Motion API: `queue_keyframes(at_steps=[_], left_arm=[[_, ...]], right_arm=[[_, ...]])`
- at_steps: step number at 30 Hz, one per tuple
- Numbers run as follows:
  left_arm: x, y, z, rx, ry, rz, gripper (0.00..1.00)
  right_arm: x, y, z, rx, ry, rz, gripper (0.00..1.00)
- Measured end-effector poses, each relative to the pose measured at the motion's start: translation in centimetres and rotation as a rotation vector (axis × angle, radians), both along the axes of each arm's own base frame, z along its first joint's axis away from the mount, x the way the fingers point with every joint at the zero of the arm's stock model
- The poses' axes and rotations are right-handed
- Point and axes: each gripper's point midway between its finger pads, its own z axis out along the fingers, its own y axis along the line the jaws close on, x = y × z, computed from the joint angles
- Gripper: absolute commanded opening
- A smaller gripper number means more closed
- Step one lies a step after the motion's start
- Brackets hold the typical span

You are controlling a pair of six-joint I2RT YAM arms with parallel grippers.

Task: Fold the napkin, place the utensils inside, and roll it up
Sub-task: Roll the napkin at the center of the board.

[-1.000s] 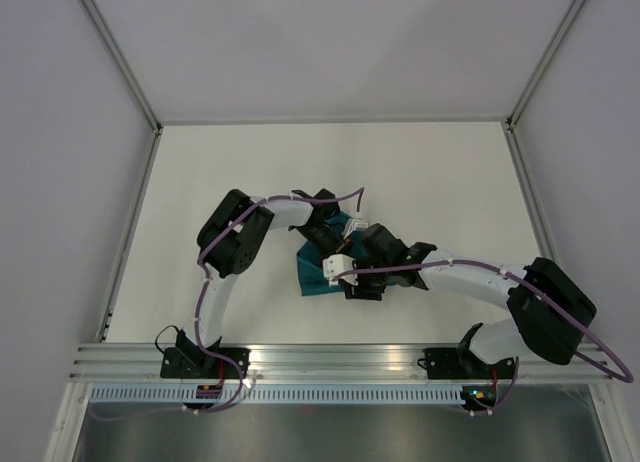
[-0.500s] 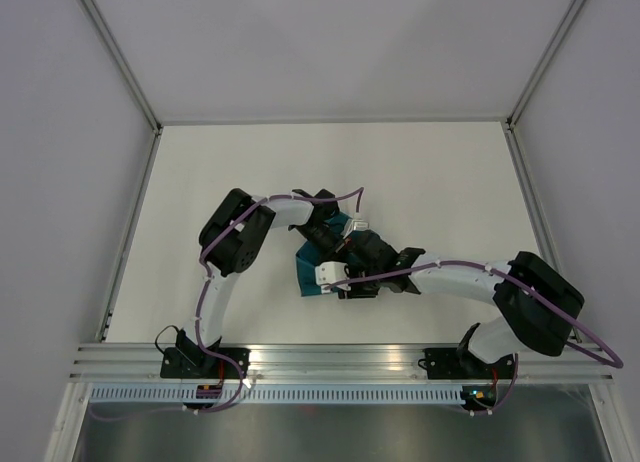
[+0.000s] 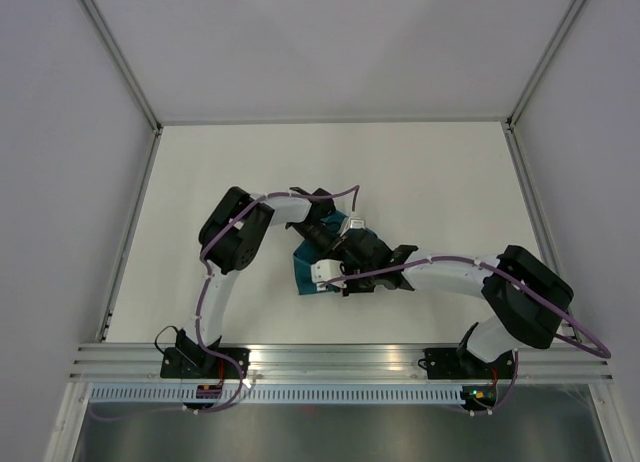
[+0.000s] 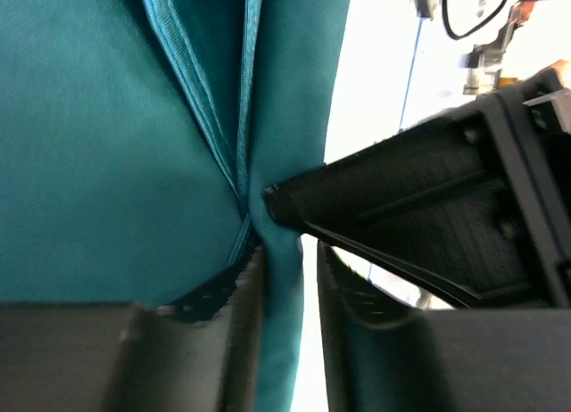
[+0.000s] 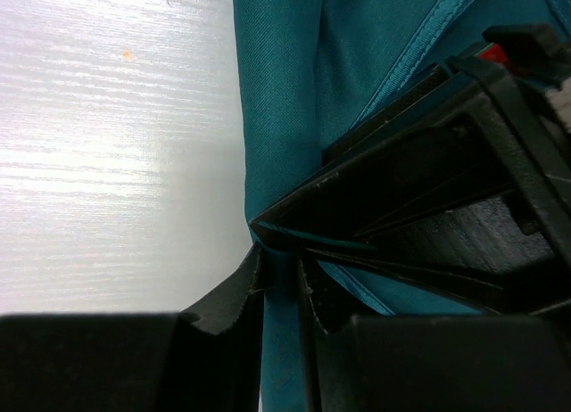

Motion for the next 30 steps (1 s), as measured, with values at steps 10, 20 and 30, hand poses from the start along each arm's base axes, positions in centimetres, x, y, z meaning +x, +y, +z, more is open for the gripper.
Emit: queue_keyframes(at_steps=[10,20,30], left_arm=[[3.7,1.4,1.4,0.003,-0.096,0.082,0.49],[14.6,5.3,5.8,0.04,-0.417,0.441,0.48],[18.4,10.3,12.6,0.018,-0.816,0.753,0.5]], right_arm=[[0.4,0.3,0.0,-0.012,0.116,-0.002,0.04],[0.9,0.1,0.1,0.004,0.295,-0.022,0.04],[1.6,0.1,-0.1,0.002,0.548,-0.049,0.03]])
